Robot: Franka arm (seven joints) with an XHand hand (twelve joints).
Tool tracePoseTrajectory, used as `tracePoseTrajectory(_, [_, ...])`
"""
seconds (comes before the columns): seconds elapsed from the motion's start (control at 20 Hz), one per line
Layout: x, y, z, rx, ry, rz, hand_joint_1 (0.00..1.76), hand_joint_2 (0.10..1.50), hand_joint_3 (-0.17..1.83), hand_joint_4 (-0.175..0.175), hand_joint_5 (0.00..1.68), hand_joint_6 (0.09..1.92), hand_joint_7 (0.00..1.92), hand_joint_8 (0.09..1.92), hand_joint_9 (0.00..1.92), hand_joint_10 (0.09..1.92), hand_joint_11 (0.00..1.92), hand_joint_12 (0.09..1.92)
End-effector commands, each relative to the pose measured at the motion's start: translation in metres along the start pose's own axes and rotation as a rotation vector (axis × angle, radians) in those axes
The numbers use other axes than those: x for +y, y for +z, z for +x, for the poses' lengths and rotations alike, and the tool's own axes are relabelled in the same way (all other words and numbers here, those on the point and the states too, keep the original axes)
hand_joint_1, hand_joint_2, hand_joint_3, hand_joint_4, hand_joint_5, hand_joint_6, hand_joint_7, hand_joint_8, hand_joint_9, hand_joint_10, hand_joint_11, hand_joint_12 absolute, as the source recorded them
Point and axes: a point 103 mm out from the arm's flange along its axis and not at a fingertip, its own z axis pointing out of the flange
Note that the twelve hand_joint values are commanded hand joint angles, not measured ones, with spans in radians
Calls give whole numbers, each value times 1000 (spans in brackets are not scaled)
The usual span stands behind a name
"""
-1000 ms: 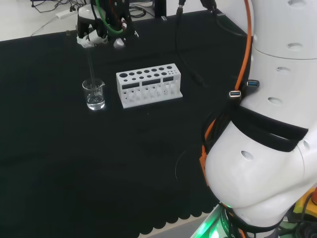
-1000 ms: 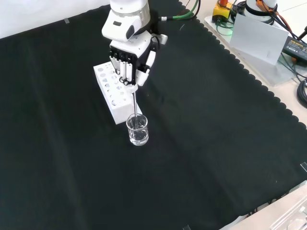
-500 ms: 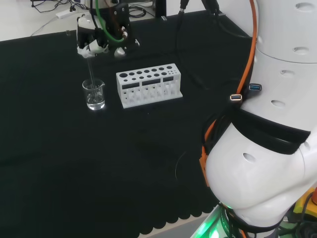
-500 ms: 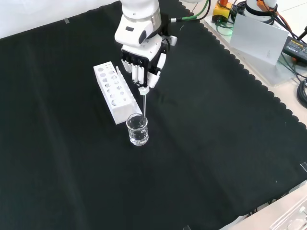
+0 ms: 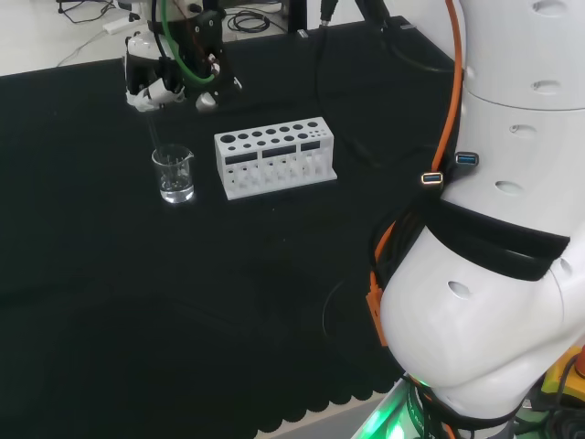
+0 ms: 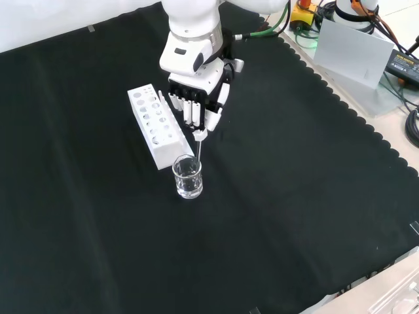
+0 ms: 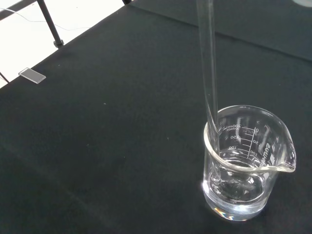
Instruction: Stir in the beaker to the left of the white test tube rack with the glass rod.
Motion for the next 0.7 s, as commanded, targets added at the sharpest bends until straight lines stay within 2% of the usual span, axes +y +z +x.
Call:
tracePoseTrajectory(0.05, [8, -6, -16, 3, 16, 4, 1312, 1104, -175, -175, 1302, 169, 1195, 978, 1657, 673, 1601, 691])
tracePoseTrajectory(0.3, [5, -16, -36, -23, 38, -18, 1312, 1104, -175, -175, 1303, 166, 1196, 976, 1655, 671, 1601, 691])
tracePoseTrajectory(0.5, [1, -21, -49, -15, 56, -22, 1312, 1104, -175, -175, 1303, 165, 1197, 974, 1655, 670, 1602, 692])
tracePoseTrajectory(0.7, [-7, -23, -53, -12, 62, -20, 1312, 1104, -175, -175, 1303, 166, 1199, 970, 1656, 671, 1604, 693])
